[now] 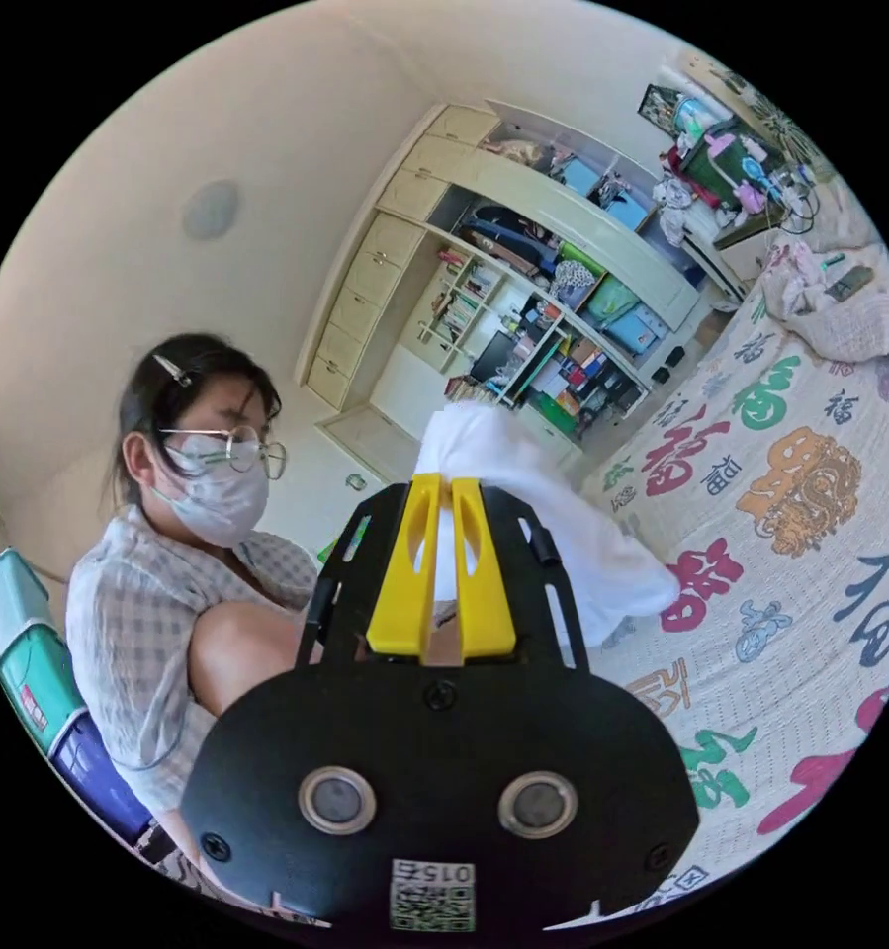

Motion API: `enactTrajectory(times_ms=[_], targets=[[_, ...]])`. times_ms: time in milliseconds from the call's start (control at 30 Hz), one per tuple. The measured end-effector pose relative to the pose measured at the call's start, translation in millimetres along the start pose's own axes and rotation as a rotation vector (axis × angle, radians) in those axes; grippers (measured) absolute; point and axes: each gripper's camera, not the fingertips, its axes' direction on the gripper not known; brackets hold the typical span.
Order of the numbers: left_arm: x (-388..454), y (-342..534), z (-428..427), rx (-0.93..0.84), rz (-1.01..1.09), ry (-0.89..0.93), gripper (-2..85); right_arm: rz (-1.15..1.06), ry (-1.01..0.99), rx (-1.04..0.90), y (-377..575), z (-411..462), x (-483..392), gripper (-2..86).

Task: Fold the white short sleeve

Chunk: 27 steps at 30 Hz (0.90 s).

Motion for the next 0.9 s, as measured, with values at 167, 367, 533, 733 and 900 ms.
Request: enactTrajectory(times_ms=[167, 367, 533, 733, 900], targets=[[32, -27, -18, 0.087, 0.13, 0.042, -0.5, -0.137, 0.132, -0.002, -8, -47, -72, 0.6], [40, -65, 11, 0.082, 0.258, -0.009, -0.4, -0.192, 0.406, -0.125, -42, -69, -121, 0.9], [-70, -94, 113, -0.078, 0.076, -0.245, 0.7, 0.029, 0.696, -0.201, -80, -79, -24, 3.0], [-149, -63, 190, -0.247, -0.145, -0.281, 5.6, 0.261, 0.722, -0.152, -47, -125, 45, 4.6], [-138, 3, 232, -0.547, -0.216, -0.239, 9.2, 0.257, 0.745, -0.41, 17, -122, 34, 9.8]])
